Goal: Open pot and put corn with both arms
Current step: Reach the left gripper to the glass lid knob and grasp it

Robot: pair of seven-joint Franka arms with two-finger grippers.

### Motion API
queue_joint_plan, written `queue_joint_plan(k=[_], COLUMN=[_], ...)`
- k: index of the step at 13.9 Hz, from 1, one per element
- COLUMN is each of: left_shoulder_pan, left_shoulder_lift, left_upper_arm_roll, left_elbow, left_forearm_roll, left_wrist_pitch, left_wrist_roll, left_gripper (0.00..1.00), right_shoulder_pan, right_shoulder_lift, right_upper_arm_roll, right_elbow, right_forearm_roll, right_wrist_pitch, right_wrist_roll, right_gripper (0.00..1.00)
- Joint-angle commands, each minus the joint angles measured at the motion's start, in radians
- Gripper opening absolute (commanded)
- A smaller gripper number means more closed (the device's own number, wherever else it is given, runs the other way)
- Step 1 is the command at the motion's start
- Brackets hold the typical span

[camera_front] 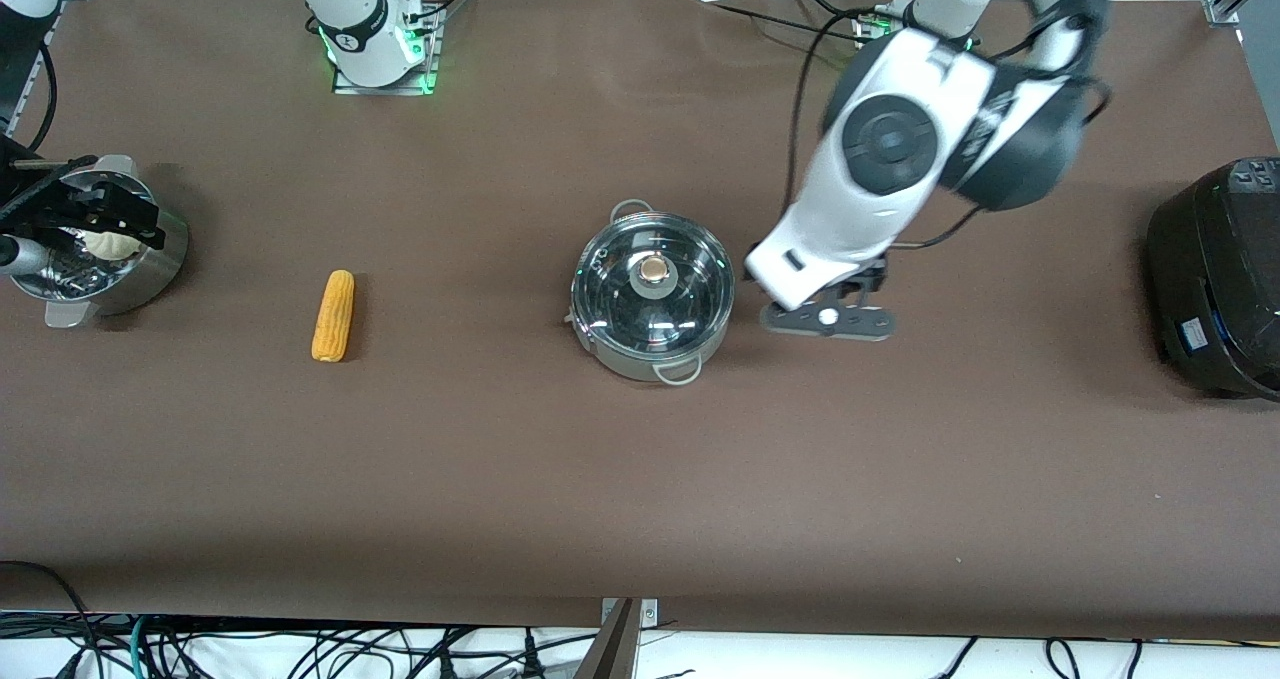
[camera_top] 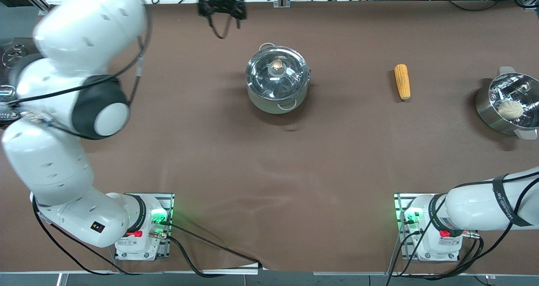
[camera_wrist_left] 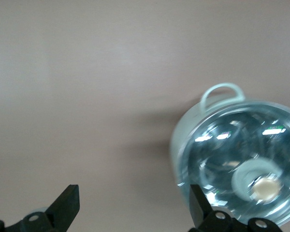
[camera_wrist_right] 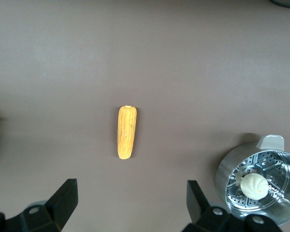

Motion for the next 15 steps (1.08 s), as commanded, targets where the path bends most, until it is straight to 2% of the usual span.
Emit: queue_joint_plan(k=[1,3,5,10,15], left_shoulder_pan=[-0.058,-0.098,-0.128,-0.161,-0.189], left_shoulder_lift=[0.109,0.13,0.142,0.156,0.157], left_upper_arm_roll=[0.013,0.015,0.015,0.015,0.015], left_elbow=[0.099,0.092,0.082,0.038,0.01], left_forearm_roll=[-0.027,-0.06,-0.061,-0.084,-0.08], left_wrist_pitch=[0.064,0.092,0.095,0.177,0.18], left_wrist_roll=[-0.162,-0.265,-0.29,-0.293,-0.3], left_gripper=[1.0,1.0,1.0,1.0,1.0], right_shoulder_pan=[-0.004,-0.004,-0.004,-0.004,-0.004], right_shoulder_lift=[-0.004,-0.004,-0.004,-0.005,-0.005], right_upper_arm_roll=[-0.001,-0.001,-0.001,-0.001,-0.001], right_elbow=[0.012,0.012,0.012,0.012,0.015], right_forearm_roll=[0.015,0.016,0.016,0.016,0.016], right_wrist_pitch=[-0.011,-0.011,-0.011,-0.011,-0.011], right_wrist_roll=[0.001,0.001,0.002,0.004,0.004], right_gripper=[1.0,1.0,1.0,1.0,1.0])
